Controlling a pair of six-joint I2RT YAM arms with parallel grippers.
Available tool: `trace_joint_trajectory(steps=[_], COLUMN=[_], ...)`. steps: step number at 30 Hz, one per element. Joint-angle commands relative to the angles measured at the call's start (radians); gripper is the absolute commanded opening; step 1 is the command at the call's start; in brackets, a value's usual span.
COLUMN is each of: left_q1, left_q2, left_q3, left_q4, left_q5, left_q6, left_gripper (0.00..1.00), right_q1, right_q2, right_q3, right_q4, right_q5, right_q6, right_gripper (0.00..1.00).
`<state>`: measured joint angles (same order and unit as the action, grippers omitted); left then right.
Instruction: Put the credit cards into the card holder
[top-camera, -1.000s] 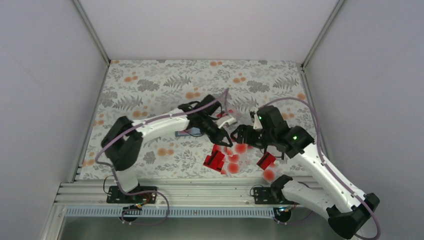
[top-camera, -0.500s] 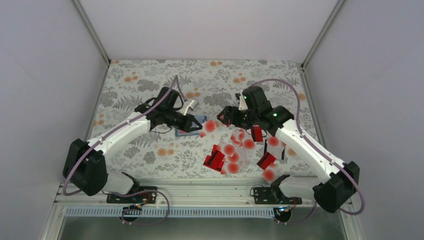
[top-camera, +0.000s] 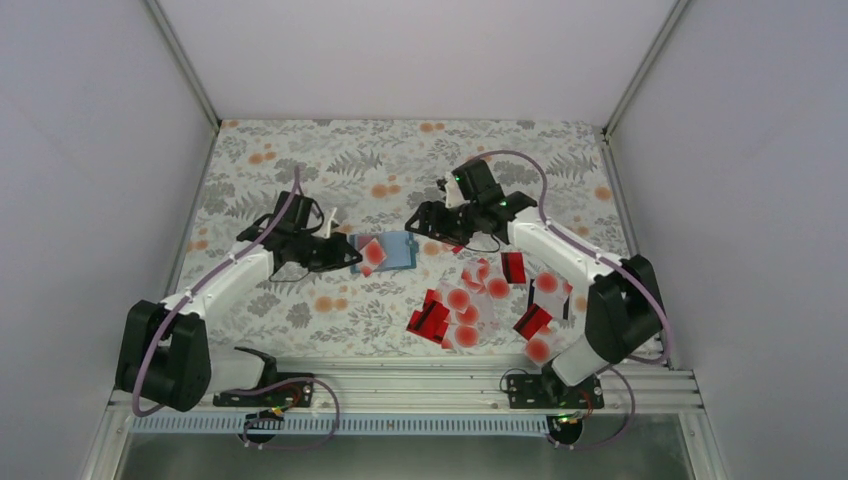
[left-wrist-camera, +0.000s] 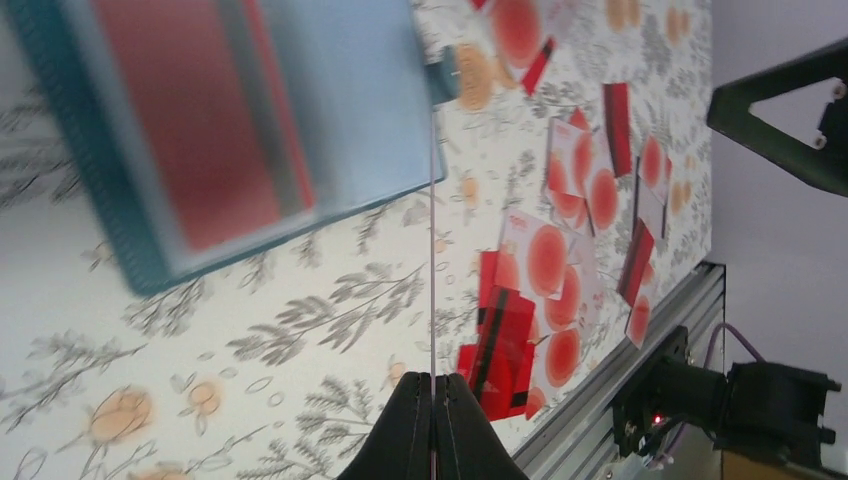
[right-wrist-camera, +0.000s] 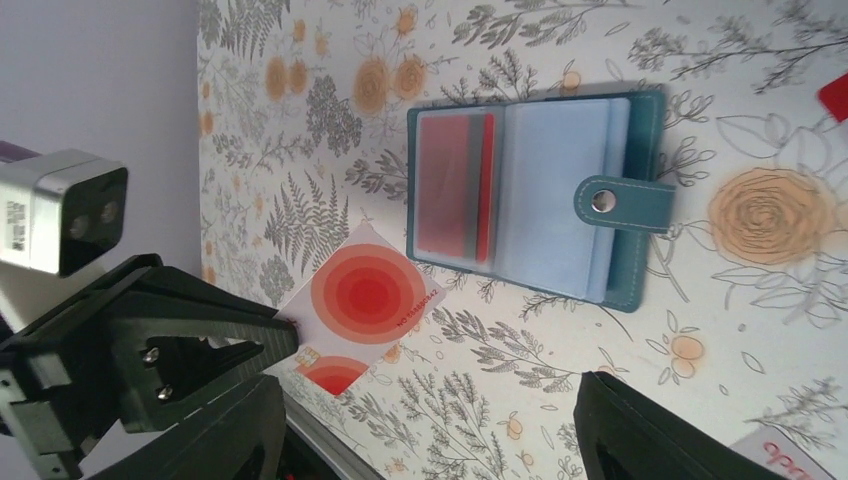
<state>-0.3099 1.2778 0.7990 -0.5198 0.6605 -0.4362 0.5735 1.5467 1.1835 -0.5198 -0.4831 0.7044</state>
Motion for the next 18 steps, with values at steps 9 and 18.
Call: trace_joint_trajectory(steps=[9, 18], left_q1=[0.042, 0.042], left_q2=[0.056, 0.138], left_q3=[-0.079, -0.111], left_q4=[0.166, 0.312], left_q5=[-0.067, -0.045], left_q6=[-0.155, -0.193], left_gripper=[0.03, 0.02], right_q1=[-0.007, -0.015], right_q2=[0.205, 0.292], right_q3=[0.069, 0.100], right_q4=[0.131, 0.149], right_q5=[-0.145, -0.191], right_q6=[-0.039, -0.057], right_gripper=[0.72, 0.72])
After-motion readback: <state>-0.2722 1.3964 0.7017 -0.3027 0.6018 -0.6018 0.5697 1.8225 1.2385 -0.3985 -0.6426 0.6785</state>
